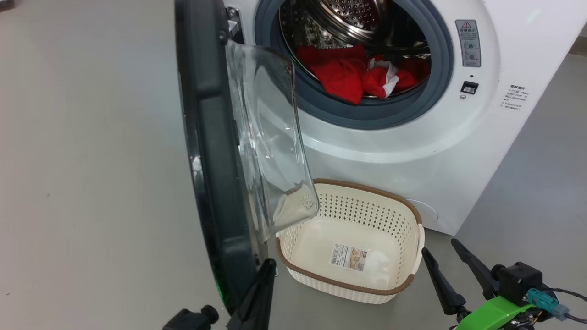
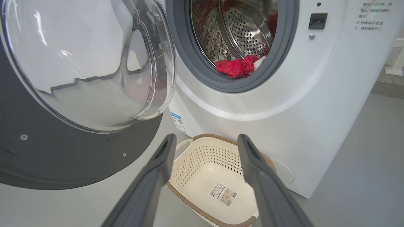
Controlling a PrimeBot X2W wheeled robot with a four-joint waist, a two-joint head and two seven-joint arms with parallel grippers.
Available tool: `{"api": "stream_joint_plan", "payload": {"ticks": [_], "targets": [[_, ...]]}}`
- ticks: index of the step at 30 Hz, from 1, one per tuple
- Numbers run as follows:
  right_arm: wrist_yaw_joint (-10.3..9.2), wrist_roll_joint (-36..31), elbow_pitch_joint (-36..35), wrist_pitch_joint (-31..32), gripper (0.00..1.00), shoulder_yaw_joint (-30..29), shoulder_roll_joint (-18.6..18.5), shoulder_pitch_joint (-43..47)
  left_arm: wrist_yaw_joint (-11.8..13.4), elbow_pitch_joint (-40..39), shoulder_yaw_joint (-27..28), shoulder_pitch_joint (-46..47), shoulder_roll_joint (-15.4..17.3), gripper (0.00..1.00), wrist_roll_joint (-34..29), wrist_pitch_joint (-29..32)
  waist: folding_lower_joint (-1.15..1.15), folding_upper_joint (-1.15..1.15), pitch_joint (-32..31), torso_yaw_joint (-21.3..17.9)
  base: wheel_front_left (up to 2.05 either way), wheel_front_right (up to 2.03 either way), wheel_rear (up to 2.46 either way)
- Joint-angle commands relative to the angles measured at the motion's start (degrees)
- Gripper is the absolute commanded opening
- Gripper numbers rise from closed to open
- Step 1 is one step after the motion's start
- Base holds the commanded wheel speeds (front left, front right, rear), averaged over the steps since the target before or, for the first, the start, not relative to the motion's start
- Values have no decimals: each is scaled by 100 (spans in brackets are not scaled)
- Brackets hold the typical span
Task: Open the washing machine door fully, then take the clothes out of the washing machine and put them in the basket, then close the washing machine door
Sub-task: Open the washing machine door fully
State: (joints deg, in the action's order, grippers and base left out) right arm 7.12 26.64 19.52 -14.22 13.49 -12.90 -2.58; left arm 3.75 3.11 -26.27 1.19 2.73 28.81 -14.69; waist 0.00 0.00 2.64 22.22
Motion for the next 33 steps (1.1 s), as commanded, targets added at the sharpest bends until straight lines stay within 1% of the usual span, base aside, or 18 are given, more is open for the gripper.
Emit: {"api": "stream_joint_plan", "payload": {"ticks": [1, 8, 17, 18, 21, 22, 33], "targets": [[36, -53, -134, -78, 100, 57, -97, -112, 66, -101, 331, 209, 15, 0, 15, -31, 0, 0, 16, 15, 0, 0, 0], [36, -43, -120, -78, 100, 42, -121, -138, 91, -82, 841, 101, 15, 0, -85, -31, 0, 0, 61, 80, 0, 0, 0], [36, -46, -143, -78, 100, 67, -158, -215, 57, -4, 1969, 43, 15, 0, -169, -31, 0, 0, 174, 141, 0, 0, 0], [36, -46, -143, -78, 100, 67, -158, -215, 57, -4, 1969, 43, 15, 0, -169, -31, 0, 0, 174, 141, 0, 0, 0], [36, -48, -154, -78, 100, 88, -178, -255, -14, 96, 2385, 104, 15, 0, -265, -31, 0, 0, 231, 131, 0, 0, 0], [36, -46, -158, -78, 100, 108, -196, -286, -79, 168, 2641, 164, 15, 0, -304, -31, 0, 0, 272, 116, 0, 0, 0], [36, -25, -162, -78, 100, 148, -294, -435, -395, 749, 4053, 778, 15, 0, -547, -31, 0, 0, 497, 0, 0, 0, 0]]}}
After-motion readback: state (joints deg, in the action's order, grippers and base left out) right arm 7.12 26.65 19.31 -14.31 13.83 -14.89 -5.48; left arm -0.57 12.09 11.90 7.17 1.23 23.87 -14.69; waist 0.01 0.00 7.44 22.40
